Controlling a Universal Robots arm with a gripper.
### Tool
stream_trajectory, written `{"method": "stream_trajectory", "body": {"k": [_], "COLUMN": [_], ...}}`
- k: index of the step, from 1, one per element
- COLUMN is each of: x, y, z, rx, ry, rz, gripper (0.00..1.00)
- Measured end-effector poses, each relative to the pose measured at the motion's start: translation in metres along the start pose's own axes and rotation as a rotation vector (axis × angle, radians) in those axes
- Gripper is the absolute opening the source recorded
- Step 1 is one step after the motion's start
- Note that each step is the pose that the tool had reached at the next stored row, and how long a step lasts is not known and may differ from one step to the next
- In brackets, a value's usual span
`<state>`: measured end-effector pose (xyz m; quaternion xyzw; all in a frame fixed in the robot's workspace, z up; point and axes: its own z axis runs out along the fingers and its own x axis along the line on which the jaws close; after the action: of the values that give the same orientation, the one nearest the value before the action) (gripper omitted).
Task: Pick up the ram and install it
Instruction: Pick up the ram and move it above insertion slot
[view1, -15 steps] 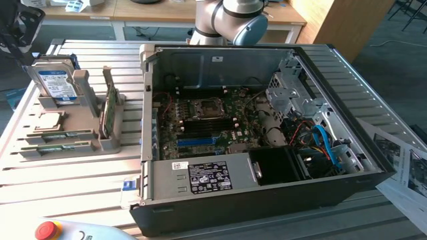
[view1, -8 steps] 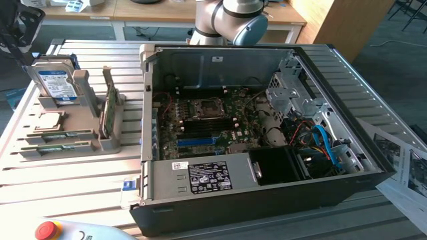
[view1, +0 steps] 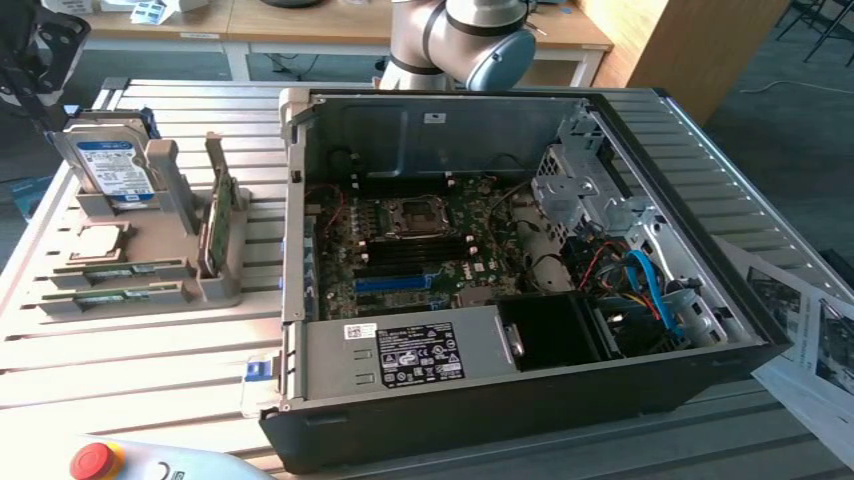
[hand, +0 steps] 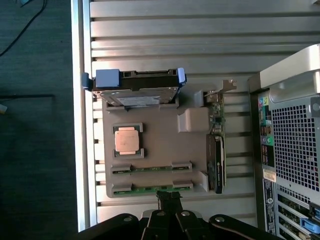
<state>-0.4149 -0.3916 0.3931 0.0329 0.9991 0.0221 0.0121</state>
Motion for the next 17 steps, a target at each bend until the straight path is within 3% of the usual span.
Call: {"method": "stream_trajectory", "body": {"k": [17], "x": [-0.0001], "y": [-0.0004], "z": [0.0000], "rx": [-0.0034], "ry": [0.0069], "rz": [-0.153], "gripper": [0.10]}}
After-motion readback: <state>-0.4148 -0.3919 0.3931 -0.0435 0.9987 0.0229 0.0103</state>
